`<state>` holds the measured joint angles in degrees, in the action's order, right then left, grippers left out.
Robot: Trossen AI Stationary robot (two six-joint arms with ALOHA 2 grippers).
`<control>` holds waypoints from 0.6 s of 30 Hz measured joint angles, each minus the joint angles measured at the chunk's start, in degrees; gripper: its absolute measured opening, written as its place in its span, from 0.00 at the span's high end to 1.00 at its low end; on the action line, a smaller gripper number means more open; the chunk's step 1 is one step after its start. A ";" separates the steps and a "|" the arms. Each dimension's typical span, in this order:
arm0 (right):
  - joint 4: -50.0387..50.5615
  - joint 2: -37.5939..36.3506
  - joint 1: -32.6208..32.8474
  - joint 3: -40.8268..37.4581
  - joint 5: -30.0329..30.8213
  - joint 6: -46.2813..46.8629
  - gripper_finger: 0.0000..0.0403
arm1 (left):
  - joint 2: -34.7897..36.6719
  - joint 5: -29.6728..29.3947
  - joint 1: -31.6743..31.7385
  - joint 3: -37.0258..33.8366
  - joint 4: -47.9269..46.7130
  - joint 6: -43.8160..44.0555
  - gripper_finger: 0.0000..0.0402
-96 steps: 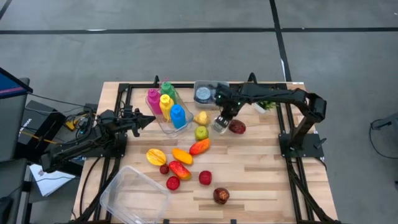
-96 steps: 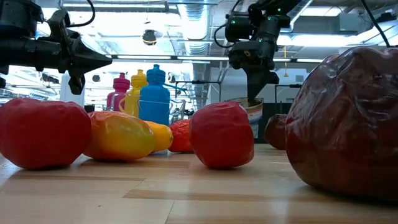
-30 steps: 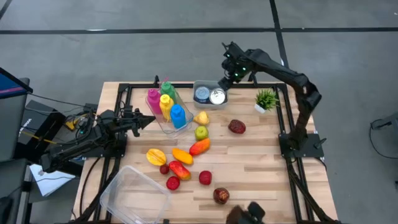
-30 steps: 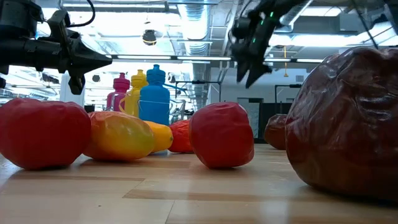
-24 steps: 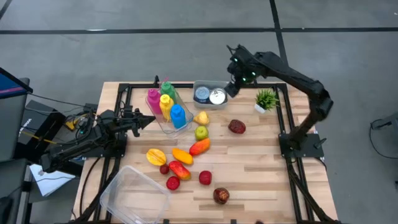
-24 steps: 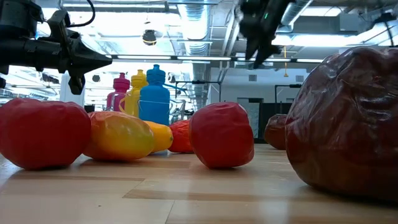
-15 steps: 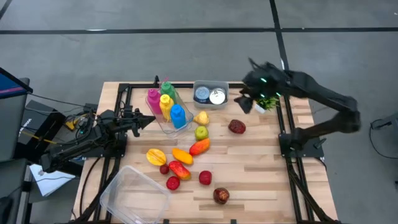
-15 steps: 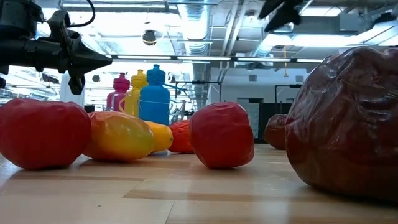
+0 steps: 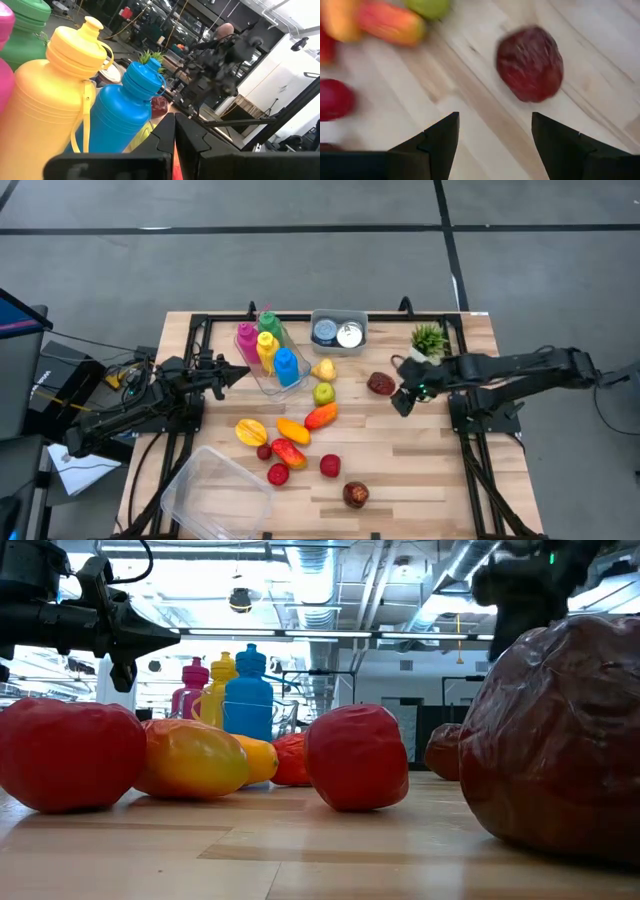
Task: Pick & Place Food Item
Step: Put the red apple into the white bin
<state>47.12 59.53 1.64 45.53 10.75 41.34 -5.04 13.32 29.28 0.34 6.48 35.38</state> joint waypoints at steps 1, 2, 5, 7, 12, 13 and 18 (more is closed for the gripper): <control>-0.12 1.19 -0.26 -0.53 0.01 -0.56 0.40 | 0.00 0.00 0.00 0.00 0.00 0.00 1.00; -0.11 2.45 -0.64 -0.78 0.00 -1.41 0.40 | -0.02 0.00 -0.02 0.00 0.00 0.00 1.00; 1.01 6.08 -2.22 -0.12 -0.22 -5.49 0.38 | -0.01 0.00 -0.02 0.00 0.00 0.00 1.00; 0.65 7.97 -3.64 1.29 -0.30 -8.87 0.36 | -0.02 0.00 -0.01 0.00 0.00 0.00 1.00; 0.54 12.80 -7.70 5.04 -0.44 -19.19 0.28 | -0.02 0.00 0.00 0.00 0.00 0.00 1.00; 0.50 13.64 -8.55 5.64 -1.18 -21.12 0.26 | -0.02 0.00 0.00 0.00 0.02 0.00 1.00; 0.50 18.50 -12.56 8.08 -4.47 -27.11 0.14 | -0.02 0.00 0.00 0.00 0.00 0.00 1.00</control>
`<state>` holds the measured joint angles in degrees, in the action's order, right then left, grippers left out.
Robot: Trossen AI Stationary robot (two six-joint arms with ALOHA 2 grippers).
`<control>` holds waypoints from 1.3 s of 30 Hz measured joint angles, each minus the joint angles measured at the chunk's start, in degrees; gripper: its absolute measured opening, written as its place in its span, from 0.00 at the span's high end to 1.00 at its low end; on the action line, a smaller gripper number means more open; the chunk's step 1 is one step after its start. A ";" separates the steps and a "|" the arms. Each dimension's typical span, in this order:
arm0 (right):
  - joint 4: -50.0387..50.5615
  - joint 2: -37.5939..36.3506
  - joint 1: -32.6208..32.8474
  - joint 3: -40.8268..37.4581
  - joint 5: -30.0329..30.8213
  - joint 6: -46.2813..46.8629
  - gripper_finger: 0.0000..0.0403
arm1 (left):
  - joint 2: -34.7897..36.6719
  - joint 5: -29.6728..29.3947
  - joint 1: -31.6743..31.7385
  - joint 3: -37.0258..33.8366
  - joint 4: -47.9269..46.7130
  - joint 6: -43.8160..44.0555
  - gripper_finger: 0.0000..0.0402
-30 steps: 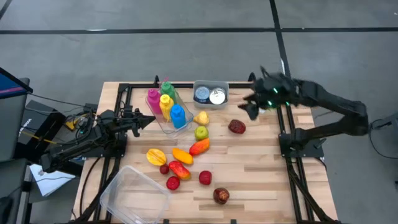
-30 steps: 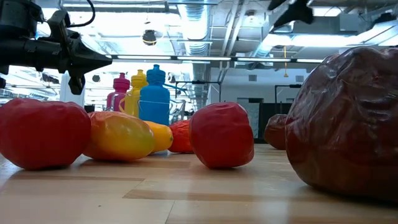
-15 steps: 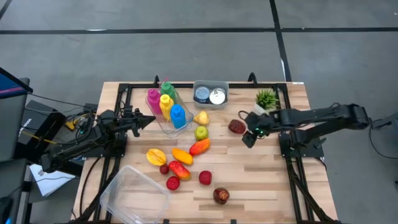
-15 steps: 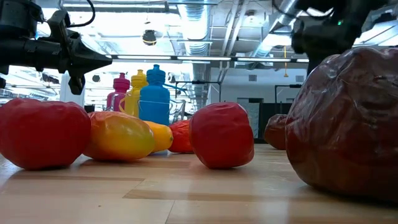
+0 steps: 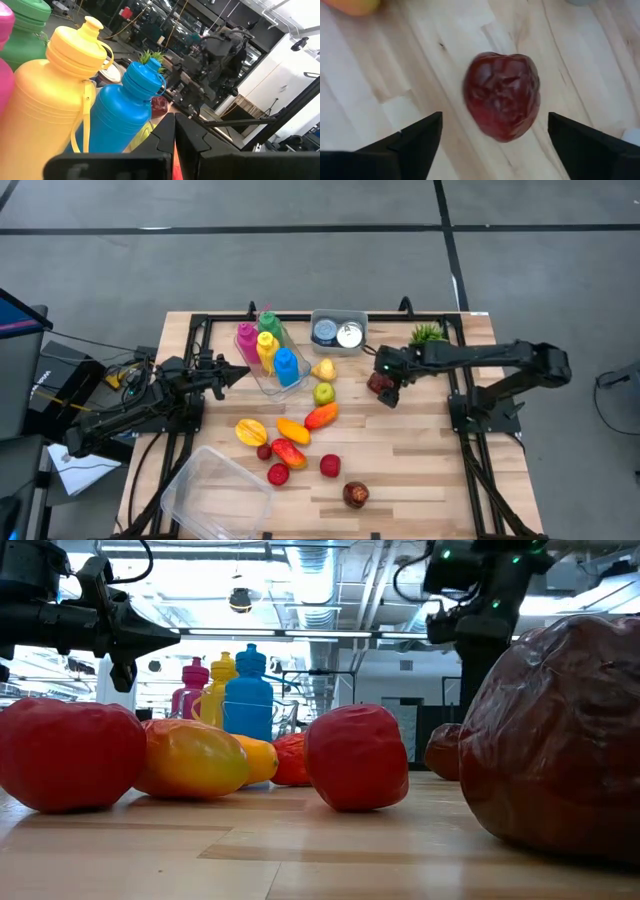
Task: Pick & Place Food Item
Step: Put the red apple into the white bin
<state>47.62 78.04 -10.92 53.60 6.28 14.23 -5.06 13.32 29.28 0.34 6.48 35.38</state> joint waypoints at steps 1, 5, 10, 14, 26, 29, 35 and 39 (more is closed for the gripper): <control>0.03 1.00 -0.72 0.22 -0.07 -0.61 0.11 | 0.00 0.00 -0.02 0.00 0.00 0.00 1.00; -0.06 5.67 -3.59 0.39 -0.46 -1.23 0.04 | 0.02 0.00 0.00 0.00 0.00 0.00 1.00; -0.85 12.14 -5.77 0.39 -2.16 -4.18 0.01 | 0.00 0.00 0.00 0.00 0.00 0.00 1.00; -2.48 16.40 -6.51 0.35 -4.79 -6.12 0.03 | 0.00 0.00 0.00 0.00 0.00 0.00 1.00; -5.73 18.38 -3.65 0.35 -4.59 -6.17 0.59 | 0.02 0.00 0.00 0.00 0.02 0.00 1.00; -5.36 17.27 -3.07 0.35 -4.78 -6.22 0.78 | 0.00 0.02 0.00 0.00 0.00 0.00 1.00; -2.33 11.35 0.15 0.35 -4.94 -7.00 0.96 | 0.02 0.00 -0.02 0.00 0.00 0.00 1.00; -0.71 4.84 2.03 0.35 -4.96 -5.64 0.82 | 0.02 0.00 -0.01 0.00 0.00 0.00 1.00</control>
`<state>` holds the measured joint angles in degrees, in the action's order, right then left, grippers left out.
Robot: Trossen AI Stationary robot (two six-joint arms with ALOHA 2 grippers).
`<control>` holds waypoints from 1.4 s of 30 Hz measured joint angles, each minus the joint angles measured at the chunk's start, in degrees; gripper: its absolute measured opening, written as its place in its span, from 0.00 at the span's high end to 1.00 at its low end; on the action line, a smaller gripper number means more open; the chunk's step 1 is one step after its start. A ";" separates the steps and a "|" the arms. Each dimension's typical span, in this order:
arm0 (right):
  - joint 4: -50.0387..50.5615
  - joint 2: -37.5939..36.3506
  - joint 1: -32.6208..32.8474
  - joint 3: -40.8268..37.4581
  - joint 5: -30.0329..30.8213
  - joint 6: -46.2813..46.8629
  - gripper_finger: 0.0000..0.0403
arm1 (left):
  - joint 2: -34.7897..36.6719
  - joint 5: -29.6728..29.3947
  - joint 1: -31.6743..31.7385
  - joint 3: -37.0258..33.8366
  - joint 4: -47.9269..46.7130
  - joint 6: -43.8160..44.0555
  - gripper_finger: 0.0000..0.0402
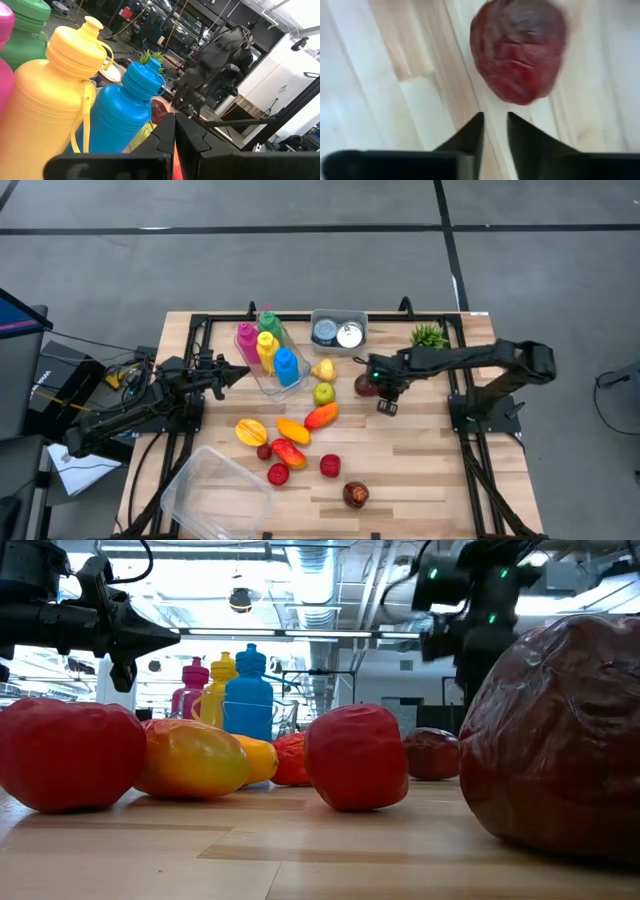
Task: Pick & Place Food Item
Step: Put the red apple into the white bin, then put the top red apple into the white bin
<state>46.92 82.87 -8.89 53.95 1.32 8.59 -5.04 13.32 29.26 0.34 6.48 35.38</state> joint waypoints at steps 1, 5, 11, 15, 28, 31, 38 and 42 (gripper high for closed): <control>0.00 -1.73 0.32 0.00 0.01 0.24 0.77 | 0.00 0.00 0.01 0.00 0.02 0.00 1.00; -2.69 -6.88 0.43 0.00 0.43 0.41 0.54 | 0.00 0.00 0.01 0.00 0.00 0.00 1.00; -8.79 -5.47 -2.40 0.02 1.86 -0.07 0.19 | 0.00 0.00 0.00 0.00 0.00 0.00 1.00; -11.22 -0.25 -4.46 0.01 1.36 -0.26 0.07 | 0.00 0.00 -0.01 0.00 0.00 0.00 1.00; -14.36 15.03 -6.99 -0.02 -2.58 -2.15 0.03 | 0.00 0.02 0.01 0.00 0.00 0.00 1.00; -14.10 15.74 -6.45 -0.02 -2.51 -1.69 0.13 | 0.00 0.00 0.01 0.00 0.00 0.00 1.00; -14.55 15.30 -4.97 0.00 -2.42 -1.59 0.41 | 0.00 0.01 -0.01 0.00 0.00 0.00 1.00; -14.10 15.30 -4.82 0.00 -2.42 -1.25 0.42 | 0.00 0.02 -0.01 0.00 0.00 0.00 1.00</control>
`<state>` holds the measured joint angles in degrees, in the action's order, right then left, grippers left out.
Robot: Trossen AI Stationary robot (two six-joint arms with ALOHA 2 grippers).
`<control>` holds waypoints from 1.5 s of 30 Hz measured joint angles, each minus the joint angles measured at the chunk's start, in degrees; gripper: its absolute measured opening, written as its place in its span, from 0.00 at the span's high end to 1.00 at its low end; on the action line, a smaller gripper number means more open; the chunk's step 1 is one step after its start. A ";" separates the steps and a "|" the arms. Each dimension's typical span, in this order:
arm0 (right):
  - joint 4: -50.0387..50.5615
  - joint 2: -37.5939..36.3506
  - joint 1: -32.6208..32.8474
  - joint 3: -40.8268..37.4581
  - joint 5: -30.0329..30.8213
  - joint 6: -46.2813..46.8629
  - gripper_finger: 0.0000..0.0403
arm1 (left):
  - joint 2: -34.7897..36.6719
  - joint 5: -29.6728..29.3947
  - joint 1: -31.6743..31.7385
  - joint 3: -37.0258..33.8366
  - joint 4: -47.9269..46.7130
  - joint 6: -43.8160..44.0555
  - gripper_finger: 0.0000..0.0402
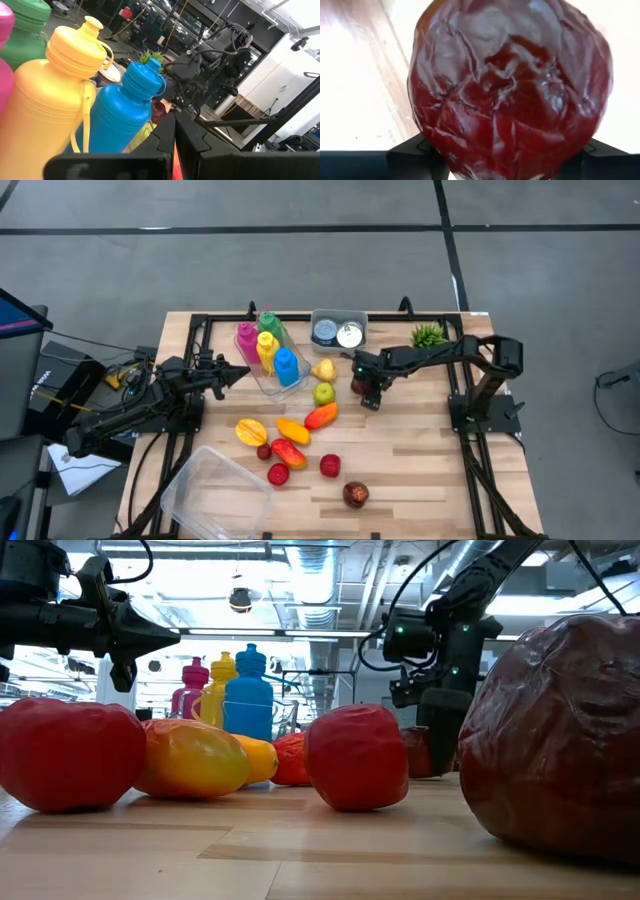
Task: Pick & Place Food Item
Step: Put the top red apple into the white bin
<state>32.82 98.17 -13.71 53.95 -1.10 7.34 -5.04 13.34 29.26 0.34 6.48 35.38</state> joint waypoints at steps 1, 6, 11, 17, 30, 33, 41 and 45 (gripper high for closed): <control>0.02 0.00 0.22 0.00 -0.06 0.20 0.42 | -0.01 -0.02 0.00 0.00 0.00 0.00 1.00; 0.18 -2.24 2.46 0.02 -0.39 0.73 0.43 | -0.02 -0.02 0.02 0.00 0.00 0.00 1.00; -0.23 -10.05 5.43 0.07 -0.42 4.51 0.41 | 0.00 0.00 0.02 0.00 0.00 0.00 1.00; -5.36 -19.98 8.81 0.09 -0.14 11.77 0.42 | 0.00 -0.02 0.00 0.00 0.00 0.00 1.00; -21.79 -24.81 13.58 0.11 1.52 17.35 0.41 | -0.04 0.61 0.02 0.00 3.34 8.87 1.00; -23.30 -24.81 14.09 0.11 1.57 17.74 0.41 | -0.04 0.55 0.00 0.00 8.12 11.97 1.00; -27.34 -24.81 14.14 0.11 1.47 17.77 0.41 | -0.02 -0.90 0.00 0.00 18.70 18.04 1.00; -30.20 -24.81 14.53 0.11 1.22 17.74 0.41 | 0.00 -4.90 0.02 0.00 25.49 22.68 1.00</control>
<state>2.62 73.36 0.82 54.06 0.12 25.08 -5.04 8.44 29.28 0.34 31.97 58.06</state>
